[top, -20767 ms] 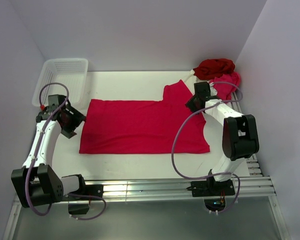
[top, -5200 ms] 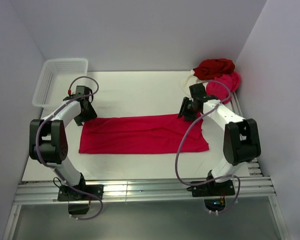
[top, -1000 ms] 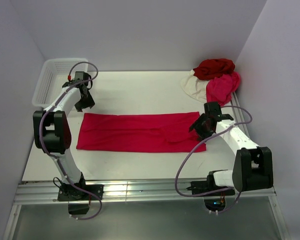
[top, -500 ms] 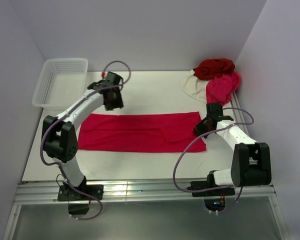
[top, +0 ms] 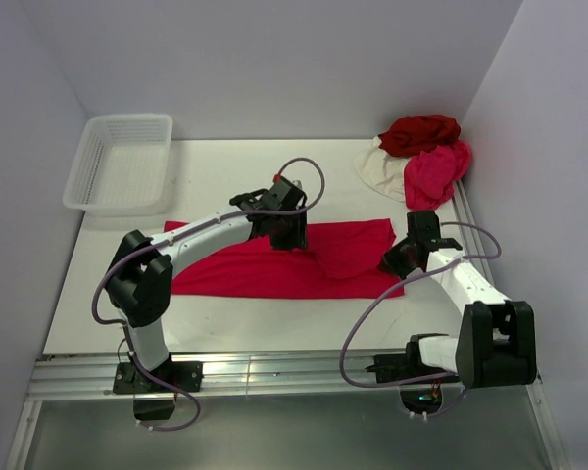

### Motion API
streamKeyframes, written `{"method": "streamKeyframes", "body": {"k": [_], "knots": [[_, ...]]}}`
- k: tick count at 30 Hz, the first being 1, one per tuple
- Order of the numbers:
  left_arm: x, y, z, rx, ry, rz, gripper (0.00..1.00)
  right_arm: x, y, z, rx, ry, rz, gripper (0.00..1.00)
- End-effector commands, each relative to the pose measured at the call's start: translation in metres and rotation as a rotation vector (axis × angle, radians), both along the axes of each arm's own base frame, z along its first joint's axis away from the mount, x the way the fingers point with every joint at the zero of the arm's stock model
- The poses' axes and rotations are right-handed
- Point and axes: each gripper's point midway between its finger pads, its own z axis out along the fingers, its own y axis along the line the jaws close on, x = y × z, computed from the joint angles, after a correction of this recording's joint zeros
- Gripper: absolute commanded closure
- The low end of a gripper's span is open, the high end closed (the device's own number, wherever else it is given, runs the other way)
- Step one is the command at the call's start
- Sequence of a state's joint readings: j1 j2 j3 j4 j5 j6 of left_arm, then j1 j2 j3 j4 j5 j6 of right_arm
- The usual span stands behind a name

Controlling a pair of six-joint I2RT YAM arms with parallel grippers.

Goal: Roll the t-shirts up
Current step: Fold the tshirt

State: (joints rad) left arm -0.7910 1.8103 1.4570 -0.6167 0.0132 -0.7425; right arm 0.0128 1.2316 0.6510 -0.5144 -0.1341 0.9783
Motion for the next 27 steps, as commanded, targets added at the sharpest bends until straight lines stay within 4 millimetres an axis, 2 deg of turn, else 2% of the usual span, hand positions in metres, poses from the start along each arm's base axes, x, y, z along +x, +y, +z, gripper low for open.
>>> {"method": "streamKeyframes", "body": {"k": [1,5,10,13,17,22,27], "knots": [[-0.017,-0.031,0.001,-0.157,0.09,0.033,0.5,-0.01,0.003,0.001,0.033,0.009,-0.025,1.0],[-0.03,-0.048,-0.008,-0.205,0.139,0.07,0.5,-0.013,0.003,0.001,0.031,0.006,-0.024,1.0],[-0.035,-0.074,-0.012,-0.262,0.147,0.085,0.5,-0.012,0.003,0.001,0.031,0.014,-0.018,1.0],[-0.045,-0.09,-0.024,-0.259,0.178,0.078,0.51,-0.011,0.002,0.002,0.026,0.014,-0.015,1.0],[-0.054,-0.092,-0.048,-0.216,0.218,0.093,0.54,-0.01,0.001,0.004,0.017,0.014,-0.011,1.0],[-0.057,-0.091,-0.057,-0.197,0.221,0.117,0.58,-0.01,0.002,0.003,0.021,0.017,-0.005,1.0],[-0.052,-0.092,-0.065,-0.177,0.217,0.14,0.6,-0.011,0.002,0.003,0.023,0.014,-0.005,1.0]]}}
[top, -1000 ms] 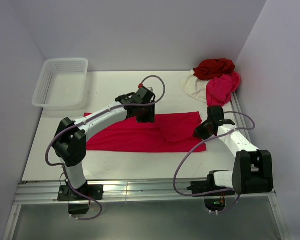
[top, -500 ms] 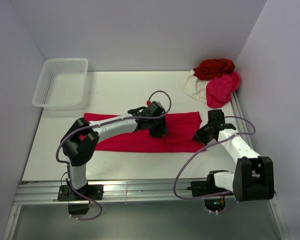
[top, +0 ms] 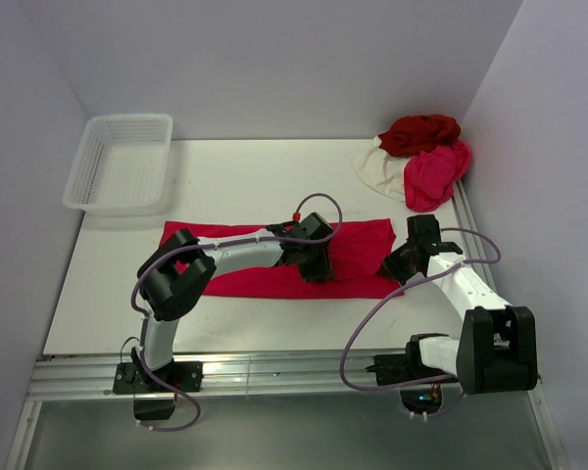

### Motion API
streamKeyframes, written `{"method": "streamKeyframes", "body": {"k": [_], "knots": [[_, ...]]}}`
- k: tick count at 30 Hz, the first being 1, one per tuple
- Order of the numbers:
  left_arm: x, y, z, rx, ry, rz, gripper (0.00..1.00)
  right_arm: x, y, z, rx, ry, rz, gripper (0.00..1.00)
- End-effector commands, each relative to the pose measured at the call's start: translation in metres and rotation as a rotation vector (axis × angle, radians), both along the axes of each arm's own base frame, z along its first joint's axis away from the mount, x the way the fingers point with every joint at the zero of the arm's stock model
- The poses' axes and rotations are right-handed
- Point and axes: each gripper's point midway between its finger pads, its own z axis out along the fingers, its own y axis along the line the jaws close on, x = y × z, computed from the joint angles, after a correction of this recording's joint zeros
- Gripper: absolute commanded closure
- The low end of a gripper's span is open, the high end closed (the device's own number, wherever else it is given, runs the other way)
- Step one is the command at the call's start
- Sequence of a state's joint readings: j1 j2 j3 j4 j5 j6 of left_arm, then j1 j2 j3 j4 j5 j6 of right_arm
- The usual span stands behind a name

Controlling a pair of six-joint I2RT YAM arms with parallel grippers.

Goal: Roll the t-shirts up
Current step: Fold the tshirt

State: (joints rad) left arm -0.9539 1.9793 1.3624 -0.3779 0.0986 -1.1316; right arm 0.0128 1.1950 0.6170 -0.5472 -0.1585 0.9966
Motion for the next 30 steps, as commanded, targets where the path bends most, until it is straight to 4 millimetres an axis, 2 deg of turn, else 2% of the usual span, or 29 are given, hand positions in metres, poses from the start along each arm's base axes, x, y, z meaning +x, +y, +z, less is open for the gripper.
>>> {"method": "streamKeyframes", "body": {"k": [1,5,10,11,12,14,15,16,24,30], "knots": [[0.011,-0.012,0.006,-0.023,-0.031,0.033,0.6,0.004,-0.002,0.007,-0.005,-0.019,0.001,1.0],[0.015,-0.011,0.003,-0.007,-0.039,0.048,0.61,0.004,-0.002,0.008,-0.005,-0.022,0.004,1.0],[0.023,-0.011,0.002,0.013,-0.059,0.072,0.67,0.003,-0.001,0.008,-0.004,-0.026,0.007,1.0],[0.024,-0.012,0.001,0.014,-0.061,0.073,0.7,0.003,-0.001,0.007,-0.002,-0.023,0.01,1.0],[0.025,-0.012,0.001,0.012,-0.064,0.076,0.78,0.002,-0.001,0.007,-0.003,-0.023,0.011,1.0],[0.026,-0.014,-0.001,0.016,-0.06,0.077,0.86,0.002,-0.002,0.007,-0.008,-0.023,0.011,1.0],[0.026,-0.014,0.0,0.016,-0.06,0.077,0.95,0.002,-0.001,0.008,-0.008,-0.025,0.014,1.0],[0.026,-0.014,0.001,0.015,-0.061,0.077,0.99,0.002,-0.002,0.008,-0.01,-0.024,0.015,1.0],[0.012,-0.007,0.011,-0.008,-0.023,0.079,1.0,-0.001,-0.002,0.012,-0.01,0.002,0.008,1.0],[0.005,-0.005,0.029,-0.047,-0.006,0.069,1.0,-0.007,-0.003,0.007,-0.009,0.023,-0.003,1.0]]}}
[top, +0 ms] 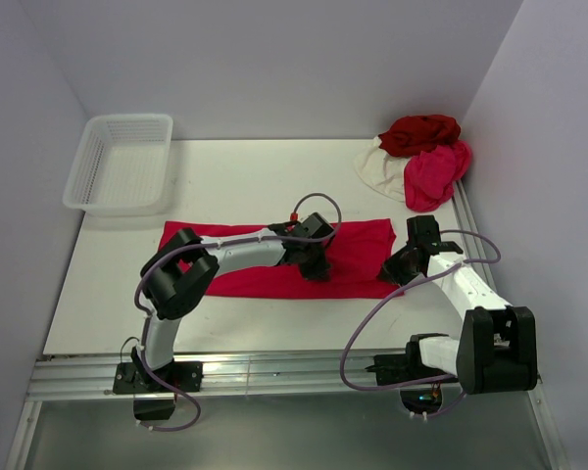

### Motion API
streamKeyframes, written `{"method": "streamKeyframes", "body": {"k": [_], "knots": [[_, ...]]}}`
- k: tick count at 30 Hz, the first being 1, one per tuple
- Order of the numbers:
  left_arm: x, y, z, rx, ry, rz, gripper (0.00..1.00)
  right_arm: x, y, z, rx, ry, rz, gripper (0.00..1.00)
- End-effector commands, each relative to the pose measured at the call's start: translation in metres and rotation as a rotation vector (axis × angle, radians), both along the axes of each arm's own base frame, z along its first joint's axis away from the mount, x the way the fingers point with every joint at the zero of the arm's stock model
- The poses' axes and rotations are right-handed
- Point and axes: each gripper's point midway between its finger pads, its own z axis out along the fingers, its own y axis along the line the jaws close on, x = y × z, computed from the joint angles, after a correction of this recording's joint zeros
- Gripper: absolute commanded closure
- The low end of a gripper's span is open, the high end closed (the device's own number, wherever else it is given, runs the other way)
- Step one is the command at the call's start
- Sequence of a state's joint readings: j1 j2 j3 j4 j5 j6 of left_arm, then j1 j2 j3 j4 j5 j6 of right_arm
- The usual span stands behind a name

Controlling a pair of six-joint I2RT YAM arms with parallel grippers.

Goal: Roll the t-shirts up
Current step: Fold the tshirt

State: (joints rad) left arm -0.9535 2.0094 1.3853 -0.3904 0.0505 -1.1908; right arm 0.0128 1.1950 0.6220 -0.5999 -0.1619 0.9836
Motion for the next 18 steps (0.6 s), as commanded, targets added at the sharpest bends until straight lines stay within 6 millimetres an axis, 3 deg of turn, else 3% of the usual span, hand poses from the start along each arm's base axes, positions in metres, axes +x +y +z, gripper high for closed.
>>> {"method": "streamKeyframes", "body": {"k": [1,8,18], "knots": [[-0.004,-0.005,0.038,-0.069,-0.016,-0.011,1.0,0.003,-0.003,0.008,-0.006,-0.02,-0.017,1.0],[-0.01,0.0,0.043,-0.072,0.001,-0.02,1.0,-0.007,-0.001,0.001,-0.006,0.017,-0.016,1.0],[-0.016,0.011,0.033,-0.06,0.044,-0.024,1.0,-0.03,0.009,-0.013,-0.009,0.094,-0.038,1.0]]}}
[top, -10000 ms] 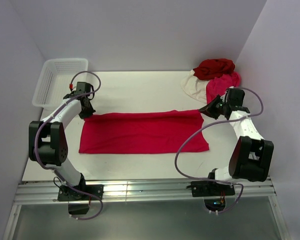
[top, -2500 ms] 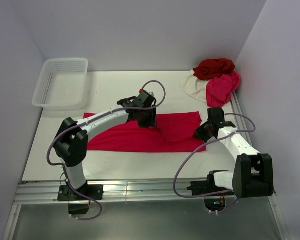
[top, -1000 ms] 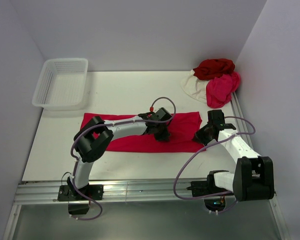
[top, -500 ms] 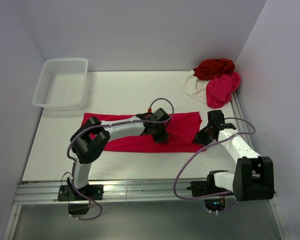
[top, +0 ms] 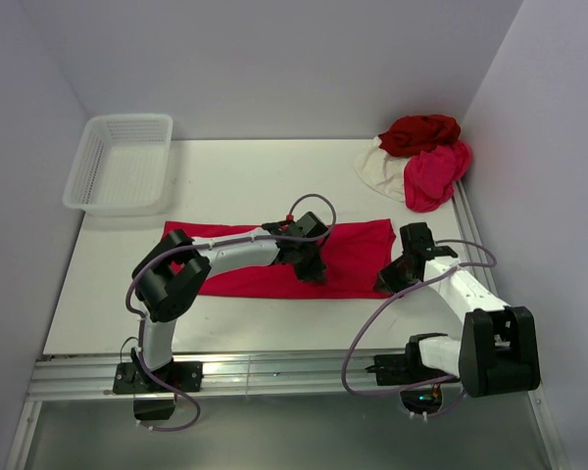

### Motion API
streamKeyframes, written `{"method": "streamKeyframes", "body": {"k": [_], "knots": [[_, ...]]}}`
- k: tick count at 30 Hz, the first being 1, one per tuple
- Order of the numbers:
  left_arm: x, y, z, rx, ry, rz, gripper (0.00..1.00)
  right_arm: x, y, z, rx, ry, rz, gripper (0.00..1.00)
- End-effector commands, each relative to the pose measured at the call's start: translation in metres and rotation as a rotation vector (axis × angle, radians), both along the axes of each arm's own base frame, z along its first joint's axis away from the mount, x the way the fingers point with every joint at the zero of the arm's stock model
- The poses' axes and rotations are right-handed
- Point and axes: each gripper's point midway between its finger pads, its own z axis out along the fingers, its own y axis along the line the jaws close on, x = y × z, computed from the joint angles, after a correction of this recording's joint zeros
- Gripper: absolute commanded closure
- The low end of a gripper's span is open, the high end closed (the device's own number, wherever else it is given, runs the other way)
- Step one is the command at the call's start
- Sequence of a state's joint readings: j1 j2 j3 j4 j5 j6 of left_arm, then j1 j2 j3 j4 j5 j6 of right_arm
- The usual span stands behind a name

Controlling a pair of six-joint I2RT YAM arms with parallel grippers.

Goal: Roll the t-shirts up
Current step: Fold the tshirt

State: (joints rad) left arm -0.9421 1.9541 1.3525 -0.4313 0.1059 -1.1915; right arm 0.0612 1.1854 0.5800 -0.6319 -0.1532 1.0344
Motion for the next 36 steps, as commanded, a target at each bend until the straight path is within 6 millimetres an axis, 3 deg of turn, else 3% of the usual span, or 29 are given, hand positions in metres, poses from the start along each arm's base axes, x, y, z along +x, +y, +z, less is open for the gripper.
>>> {"method": "streamKeyframes", "body": {"k": [1,6,11,18,19,22,25,29,31,33,35,36], "knots": [[-0.003,0.001,0.021,-0.046,-0.003,-0.007,1.0,-0.009,0.001,-0.001,-0.009,0.027,-0.045,1.0],[0.001,0.006,0.021,-0.04,-0.007,-0.011,1.0,-0.013,0.002,0.003,-0.056,0.055,-0.094,1.0],[0.001,0.009,0.019,-0.026,-0.008,-0.018,1.0,-0.018,0.005,0.003,-0.055,0.076,-0.096,0.91],[0.0,0.019,0.017,-0.006,-0.011,-0.014,0.99,-0.021,0.005,0.003,-0.065,0.089,-0.125,0.9],[0.0,0.019,0.016,-0.004,-0.009,-0.016,0.96,-0.023,0.005,0.003,-0.07,0.101,-0.131,0.88],[-0.003,0.023,0.016,0.006,-0.011,-0.021,0.78,-0.02,0.008,0.008,-0.067,0.086,-0.102,0.58],[-0.006,0.031,0.025,0.007,-0.033,-0.021,0.62,-0.012,0.008,0.018,-0.077,0.048,-0.059,0.48],[0.001,0.048,0.056,0.028,-0.121,-0.014,0.5,-0.003,0.004,0.038,-0.098,-0.034,-0.038,0.47],[0.005,0.065,0.073,0.05,-0.148,0.0,0.46,-0.006,0.004,0.037,-0.099,-0.035,-0.037,0.47],[0.016,0.088,0.086,0.064,-0.177,0.017,0.43,-0.011,0.006,0.031,-0.083,-0.025,-0.034,0.47],[0.025,0.115,0.085,0.097,-0.193,0.023,0.42,-0.016,0.007,0.024,-0.072,-0.011,-0.045,0.47],[0.044,0.139,0.092,0.101,-0.212,0.081,0.42,-0.017,0.009,0.017,-0.059,-0.016,-0.049,0.47]]}}
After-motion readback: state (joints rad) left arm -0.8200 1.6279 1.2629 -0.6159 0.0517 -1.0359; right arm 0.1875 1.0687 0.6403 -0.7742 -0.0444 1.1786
